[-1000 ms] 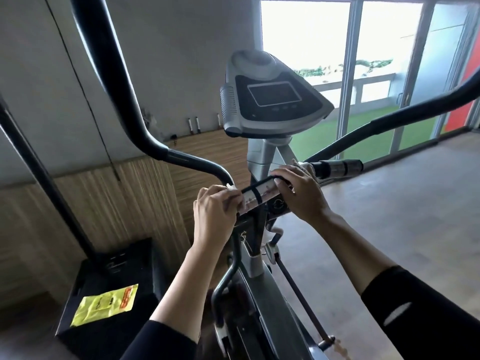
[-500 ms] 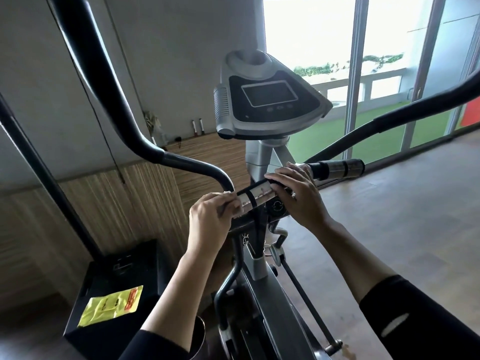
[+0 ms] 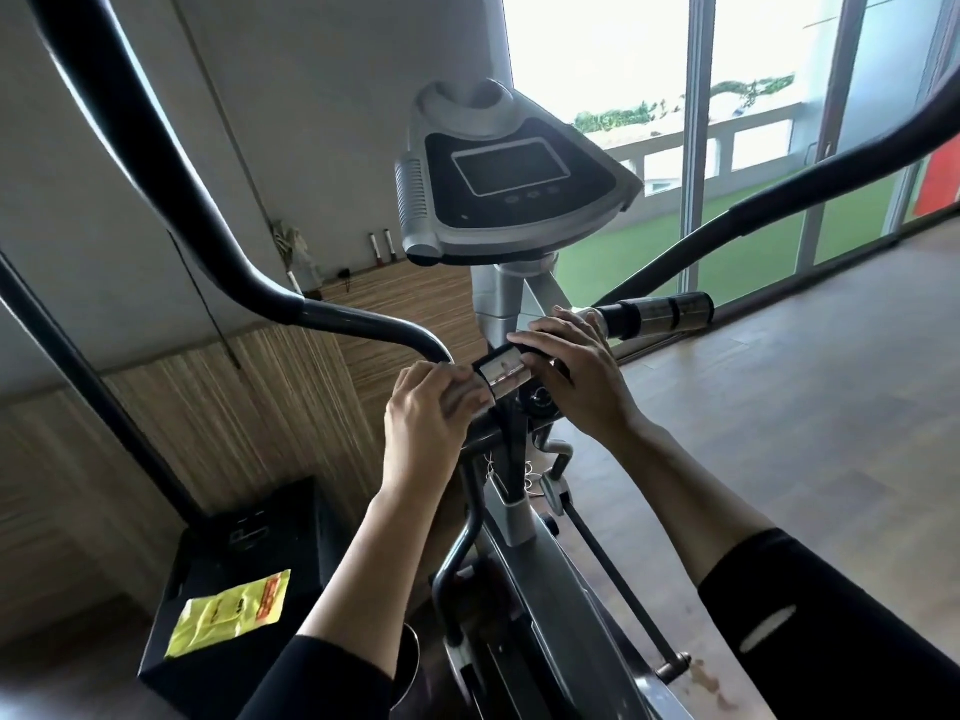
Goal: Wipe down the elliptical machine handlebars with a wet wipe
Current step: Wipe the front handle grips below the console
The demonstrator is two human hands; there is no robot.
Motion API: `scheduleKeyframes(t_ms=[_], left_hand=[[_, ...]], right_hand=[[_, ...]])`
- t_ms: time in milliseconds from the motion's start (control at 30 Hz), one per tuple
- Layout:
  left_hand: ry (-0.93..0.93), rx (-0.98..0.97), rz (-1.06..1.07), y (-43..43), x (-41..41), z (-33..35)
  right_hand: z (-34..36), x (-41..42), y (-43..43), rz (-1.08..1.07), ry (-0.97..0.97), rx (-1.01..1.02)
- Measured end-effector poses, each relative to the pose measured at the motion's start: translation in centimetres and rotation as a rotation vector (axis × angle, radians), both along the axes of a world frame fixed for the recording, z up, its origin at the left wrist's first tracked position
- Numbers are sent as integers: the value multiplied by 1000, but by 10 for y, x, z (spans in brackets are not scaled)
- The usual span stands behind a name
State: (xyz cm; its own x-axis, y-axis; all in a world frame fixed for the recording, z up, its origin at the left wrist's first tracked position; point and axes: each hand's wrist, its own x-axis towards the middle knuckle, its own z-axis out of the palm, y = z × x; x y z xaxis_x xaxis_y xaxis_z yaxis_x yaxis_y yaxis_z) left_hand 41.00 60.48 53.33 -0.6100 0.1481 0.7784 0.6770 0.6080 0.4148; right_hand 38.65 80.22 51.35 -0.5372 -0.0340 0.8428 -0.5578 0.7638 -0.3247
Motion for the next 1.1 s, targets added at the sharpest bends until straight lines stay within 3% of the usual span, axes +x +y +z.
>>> scheduleKeyframes(t_ms=[367, 567, 833, 1100], left_hand=[[74, -38, 20, -4, -3, -10], [223, -193, -3, -26, -1, -17], [319, -260, 47, -7, -6, -24], [351, -212, 100, 0, -4, -24]], right_hand=[[-6, -5, 6, 38, -19, -11], [-8, -9, 6, 52, -22, -15], [-9, -9, 10, 86, -59, -33], [-11, -13, 13, 93, -75, -47]])
